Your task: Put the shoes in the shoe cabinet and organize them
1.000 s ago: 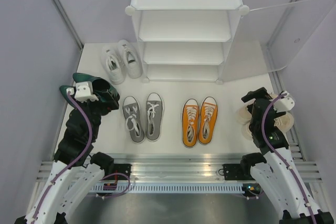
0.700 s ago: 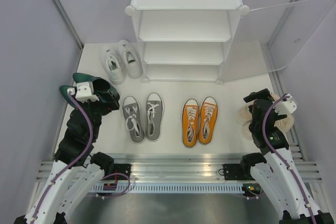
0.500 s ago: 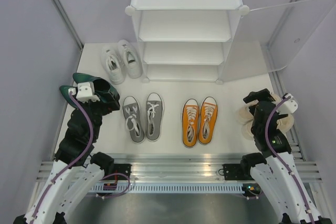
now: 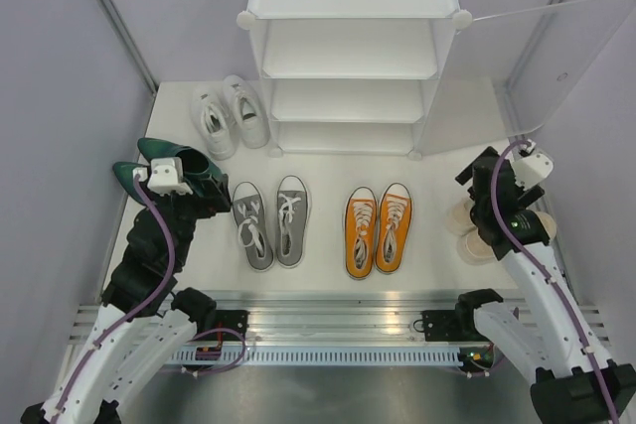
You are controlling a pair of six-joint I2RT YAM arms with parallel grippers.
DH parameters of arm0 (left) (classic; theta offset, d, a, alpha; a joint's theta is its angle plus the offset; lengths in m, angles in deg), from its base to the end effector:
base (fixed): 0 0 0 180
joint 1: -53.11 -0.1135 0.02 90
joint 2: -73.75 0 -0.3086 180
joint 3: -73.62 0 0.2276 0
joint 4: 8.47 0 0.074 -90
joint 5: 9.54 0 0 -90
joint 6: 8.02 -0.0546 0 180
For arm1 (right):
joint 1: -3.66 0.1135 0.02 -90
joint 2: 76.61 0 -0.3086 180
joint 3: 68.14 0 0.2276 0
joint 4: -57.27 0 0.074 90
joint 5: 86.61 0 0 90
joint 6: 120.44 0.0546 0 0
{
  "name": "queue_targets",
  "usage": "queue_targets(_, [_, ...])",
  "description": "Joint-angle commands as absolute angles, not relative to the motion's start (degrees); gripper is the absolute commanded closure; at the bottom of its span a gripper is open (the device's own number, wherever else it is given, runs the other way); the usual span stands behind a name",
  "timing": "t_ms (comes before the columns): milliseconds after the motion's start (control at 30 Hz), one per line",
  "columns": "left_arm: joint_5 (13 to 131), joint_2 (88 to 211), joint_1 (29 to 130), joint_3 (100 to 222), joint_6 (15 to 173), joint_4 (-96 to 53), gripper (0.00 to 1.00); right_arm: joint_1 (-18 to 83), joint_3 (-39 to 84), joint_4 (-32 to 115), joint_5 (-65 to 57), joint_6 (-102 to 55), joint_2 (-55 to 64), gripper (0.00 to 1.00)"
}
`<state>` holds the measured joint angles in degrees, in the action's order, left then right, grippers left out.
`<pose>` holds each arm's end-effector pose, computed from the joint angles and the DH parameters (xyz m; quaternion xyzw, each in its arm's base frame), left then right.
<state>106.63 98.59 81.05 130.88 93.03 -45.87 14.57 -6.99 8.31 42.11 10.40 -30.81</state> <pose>0.0595 -0.0043 0.3545 -0.0459 0.7327 -0.0623 0.6761 0.1257 -0.0106 0.3304 0.3660 0.7629 -0.0683 0.5286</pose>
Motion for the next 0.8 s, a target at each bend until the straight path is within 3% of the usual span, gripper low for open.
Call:
queue_targets(0, [105.1, 98.2, 82.1, 131.0, 92.3, -43.9, 0.0, 14.5, -5.8, 2.8, 43.0, 13.9, -26.9, 0.03])
queue_targets(133, [105.1, 97.7, 84.2, 130.7, 91.9, -43.8, 0.0, 14.4, -9.9, 5.0, 41.1, 17.4, -23.9, 0.11])
queue_targets(267, [104.1, 98.4, 84.8, 130.8, 91.6, -43.8, 0.0, 14.5, -13.5, 9.9, 38.9, 16.7, -21.3, 0.32])
queue_targets(733, [102.2, 99.1, 85.3, 130.7, 91.1, -43.7, 0.0, 12.7, -18.1, 19.5, 35.4, 14.0, -9.8, 0.53])
queue_targets(767, [101.9, 99.2, 85.3, 130.8, 91.1, -43.8, 0.0, 12.6, -18.1, 19.7, 35.2, 13.9, -9.1, 0.6])
